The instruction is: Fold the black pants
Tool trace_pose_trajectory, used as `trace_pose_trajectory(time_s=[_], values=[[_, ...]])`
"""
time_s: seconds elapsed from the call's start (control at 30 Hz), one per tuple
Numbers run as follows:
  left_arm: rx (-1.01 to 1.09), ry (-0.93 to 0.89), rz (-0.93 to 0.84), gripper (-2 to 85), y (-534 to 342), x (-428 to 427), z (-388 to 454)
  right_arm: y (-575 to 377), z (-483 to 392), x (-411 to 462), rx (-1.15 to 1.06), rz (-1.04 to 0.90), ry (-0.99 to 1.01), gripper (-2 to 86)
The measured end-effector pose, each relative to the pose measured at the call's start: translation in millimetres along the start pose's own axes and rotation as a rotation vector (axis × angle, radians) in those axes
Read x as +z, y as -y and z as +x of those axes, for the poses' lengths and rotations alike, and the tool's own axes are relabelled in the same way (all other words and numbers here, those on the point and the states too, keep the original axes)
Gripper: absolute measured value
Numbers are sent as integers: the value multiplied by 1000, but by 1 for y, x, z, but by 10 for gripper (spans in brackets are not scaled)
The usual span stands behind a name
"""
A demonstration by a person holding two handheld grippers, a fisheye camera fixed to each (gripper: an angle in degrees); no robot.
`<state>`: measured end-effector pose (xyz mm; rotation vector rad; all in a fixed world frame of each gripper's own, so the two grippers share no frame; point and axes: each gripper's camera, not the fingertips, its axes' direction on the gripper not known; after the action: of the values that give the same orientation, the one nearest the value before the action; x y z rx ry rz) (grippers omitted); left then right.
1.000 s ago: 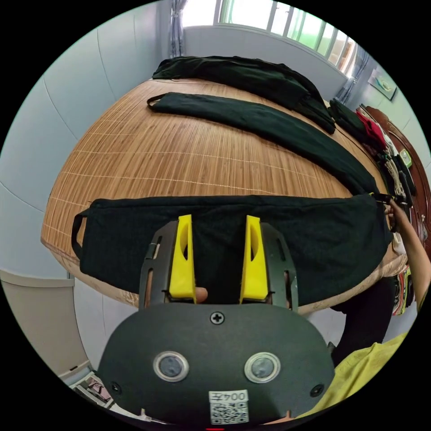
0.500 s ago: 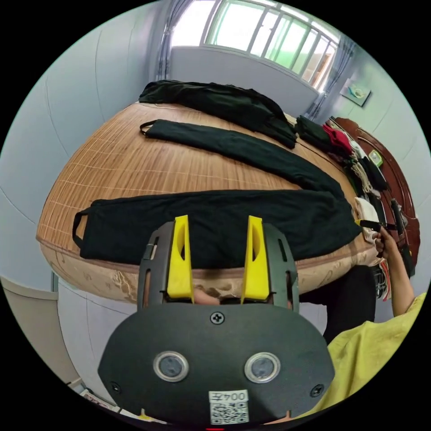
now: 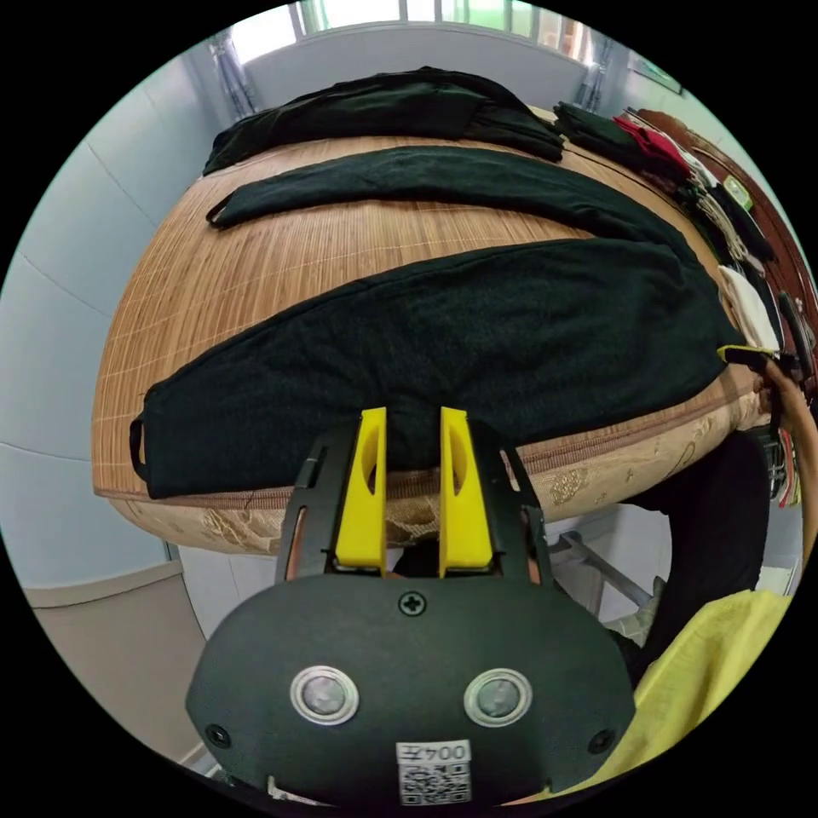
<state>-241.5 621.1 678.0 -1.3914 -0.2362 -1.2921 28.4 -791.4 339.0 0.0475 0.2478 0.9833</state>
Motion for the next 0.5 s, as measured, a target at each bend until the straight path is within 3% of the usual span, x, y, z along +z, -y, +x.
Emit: trace_pose_trajectory(time_s=[0.17,0.4,0.5], values=[[45,9,10,94,-3,7,4,-35,9,21,-71,133,-37,76],[-3,-35,53,92,-22,20,-14,-83,66,52,167,252,166,73],[-63,-99,74,91,-34,23,-36,-117,109,52,308,394,310,76]])
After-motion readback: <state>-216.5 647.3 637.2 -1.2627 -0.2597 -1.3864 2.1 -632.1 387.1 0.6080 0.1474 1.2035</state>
